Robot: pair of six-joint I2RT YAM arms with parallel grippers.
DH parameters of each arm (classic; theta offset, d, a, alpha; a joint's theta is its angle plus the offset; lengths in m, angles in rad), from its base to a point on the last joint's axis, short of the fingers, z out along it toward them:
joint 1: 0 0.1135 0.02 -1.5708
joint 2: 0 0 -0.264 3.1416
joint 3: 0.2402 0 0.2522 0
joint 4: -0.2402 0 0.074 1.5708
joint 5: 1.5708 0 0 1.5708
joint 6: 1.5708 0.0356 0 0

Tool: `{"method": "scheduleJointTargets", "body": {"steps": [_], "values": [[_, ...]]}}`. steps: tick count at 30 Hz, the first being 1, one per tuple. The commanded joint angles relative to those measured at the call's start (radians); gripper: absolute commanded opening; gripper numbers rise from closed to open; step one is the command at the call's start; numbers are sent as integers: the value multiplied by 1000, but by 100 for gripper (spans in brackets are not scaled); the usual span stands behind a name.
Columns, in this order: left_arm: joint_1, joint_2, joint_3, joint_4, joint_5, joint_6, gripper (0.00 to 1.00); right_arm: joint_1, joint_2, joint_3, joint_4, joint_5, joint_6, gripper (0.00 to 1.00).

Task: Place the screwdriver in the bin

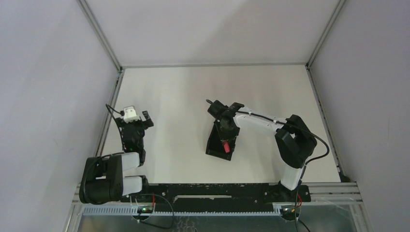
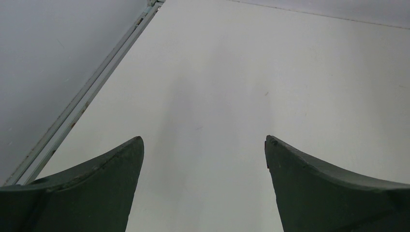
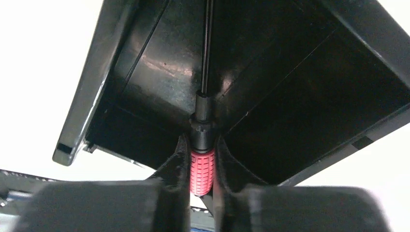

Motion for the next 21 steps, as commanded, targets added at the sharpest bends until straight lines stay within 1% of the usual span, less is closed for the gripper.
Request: {"method": "scheduleJointTargets", "body": {"steps": [1, 2, 5, 11, 12, 13, 14, 15, 16, 19, 21], "values": [[-4, -8, 36, 31, -8, 16, 100, -4, 0, 4, 45, 30, 3, 25], [-4, -8, 36, 31, -7, 16, 100, -4, -4, 5, 44, 35, 8, 31], [-5, -8, 36, 31, -7, 16, 100, -5, -32, 5, 37, 52, 16, 42], [-4, -8, 36, 31, -7, 16, 100, -14, -156, 38, 1, 74, 15, 49], [-5, -8, 36, 31, -8, 16, 100, -22, -186, 42, 2, 73, 12, 52], [-5, -8, 36, 31, -7, 16, 100, -32, -220, 42, 5, 74, 11, 57], [-5, -8, 36, 31, -7, 16, 100, -46, -257, 40, 11, 79, 7, 71], [-5, -9, 36, 31, -8, 17, 100, -61, -293, 32, 23, 95, 1, 93], [-5, -9, 36, 31, -7, 17, 100, -85, -336, 11, 42, 113, -9, 99], [-5, -8, 36, 31, -7, 16, 100, -160, -467, -76, 134, 132, -55, 100], [-5, -8, 36, 31, -7, 16, 100, -240, -565, -183, 255, 138, -69, 100]]}}
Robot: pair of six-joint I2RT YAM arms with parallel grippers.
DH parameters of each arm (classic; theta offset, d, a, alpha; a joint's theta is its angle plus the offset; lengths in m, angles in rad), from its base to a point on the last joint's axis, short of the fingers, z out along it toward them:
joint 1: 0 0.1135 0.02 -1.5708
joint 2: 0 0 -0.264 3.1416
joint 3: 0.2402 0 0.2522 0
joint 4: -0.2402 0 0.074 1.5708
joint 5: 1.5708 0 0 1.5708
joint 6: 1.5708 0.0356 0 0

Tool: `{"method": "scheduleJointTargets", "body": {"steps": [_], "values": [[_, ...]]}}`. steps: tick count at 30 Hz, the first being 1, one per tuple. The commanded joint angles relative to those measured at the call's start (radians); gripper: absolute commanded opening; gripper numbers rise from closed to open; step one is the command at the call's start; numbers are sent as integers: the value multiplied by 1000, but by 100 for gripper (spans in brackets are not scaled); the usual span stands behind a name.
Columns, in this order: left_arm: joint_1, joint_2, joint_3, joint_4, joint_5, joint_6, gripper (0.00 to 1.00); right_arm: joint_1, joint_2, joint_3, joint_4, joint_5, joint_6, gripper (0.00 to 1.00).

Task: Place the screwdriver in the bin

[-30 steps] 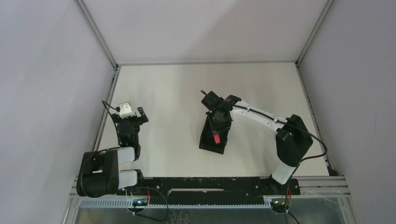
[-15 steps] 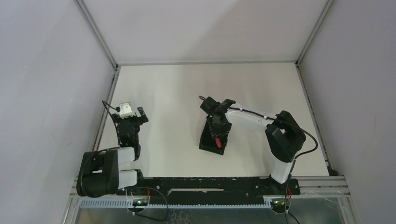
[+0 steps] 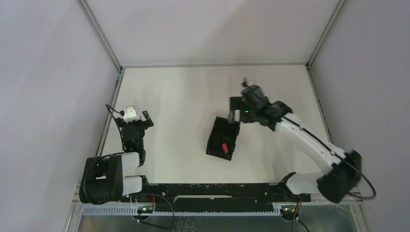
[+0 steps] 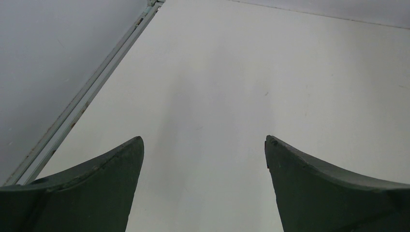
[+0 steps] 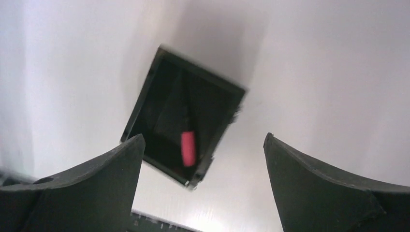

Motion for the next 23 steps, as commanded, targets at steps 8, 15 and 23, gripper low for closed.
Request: {"method": "scheduleJointTargets", "body": {"steps": [8, 15, 23], "values": [[-4, -8, 37, 31, -7, 16, 100, -483, -518, -566, 487, -162, -87, 100], [-4, -8, 36, 31, -7, 17, 100, -531, -741, -861, 609, -71, 4, 100], [-4, -8, 36, 31, -7, 17, 100, -542, -851, -1001, 722, -133, 53, 100]]}}
